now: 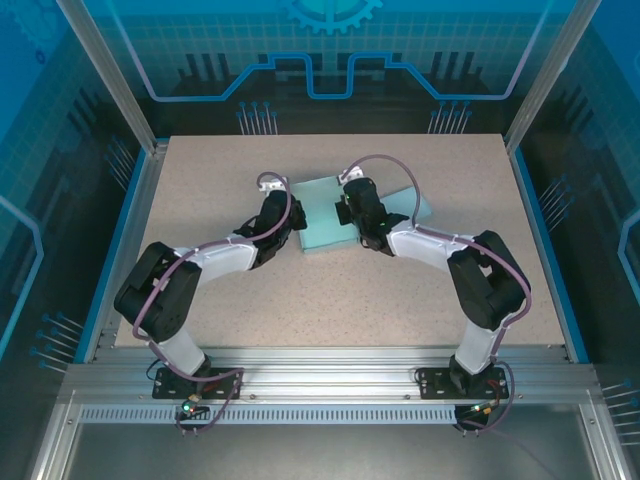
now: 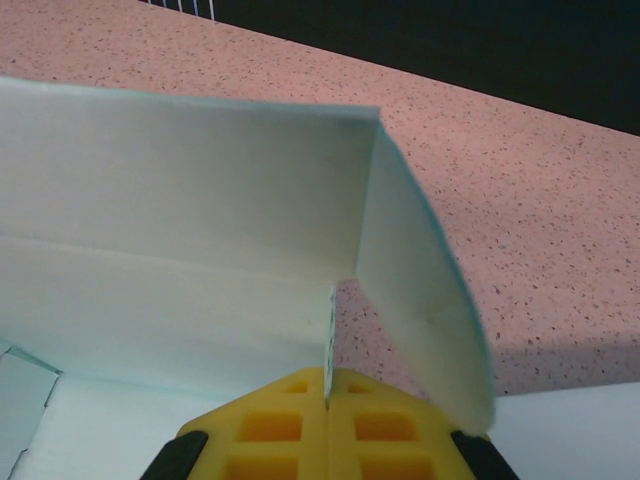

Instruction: Fold the paper box

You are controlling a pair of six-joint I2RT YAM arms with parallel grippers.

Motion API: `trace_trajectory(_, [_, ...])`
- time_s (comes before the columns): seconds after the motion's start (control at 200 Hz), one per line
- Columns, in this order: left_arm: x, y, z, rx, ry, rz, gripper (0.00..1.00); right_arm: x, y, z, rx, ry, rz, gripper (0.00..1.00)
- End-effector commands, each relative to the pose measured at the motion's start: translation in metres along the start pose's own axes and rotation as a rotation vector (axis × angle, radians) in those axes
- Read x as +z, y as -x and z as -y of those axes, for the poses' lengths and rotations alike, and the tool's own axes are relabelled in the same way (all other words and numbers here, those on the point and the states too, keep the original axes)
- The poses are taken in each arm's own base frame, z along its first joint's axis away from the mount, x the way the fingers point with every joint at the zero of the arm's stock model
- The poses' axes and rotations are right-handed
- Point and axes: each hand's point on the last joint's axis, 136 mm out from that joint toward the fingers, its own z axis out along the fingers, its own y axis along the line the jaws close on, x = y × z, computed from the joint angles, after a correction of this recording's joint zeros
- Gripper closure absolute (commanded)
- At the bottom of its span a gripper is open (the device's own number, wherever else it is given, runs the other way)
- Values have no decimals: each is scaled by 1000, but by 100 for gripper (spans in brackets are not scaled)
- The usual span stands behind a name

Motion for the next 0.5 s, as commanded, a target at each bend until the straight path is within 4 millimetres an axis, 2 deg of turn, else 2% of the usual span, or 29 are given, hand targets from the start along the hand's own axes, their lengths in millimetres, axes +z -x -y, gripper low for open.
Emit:
trace_trajectory(0.0, [-7, 15, 55, -102, -181, 55, 87, -11, 5, -50, 13, 149, 68, 100])
trace_trajectory(0.26, [-6, -8, 53, -107, -180, 30, 87, -15, -13, -49, 30, 150, 49, 100])
trace_trajectory(0.495, [-13, -31, 51, -35, -241, 80, 88, -22, -30, -47, 39, 156, 46, 100])
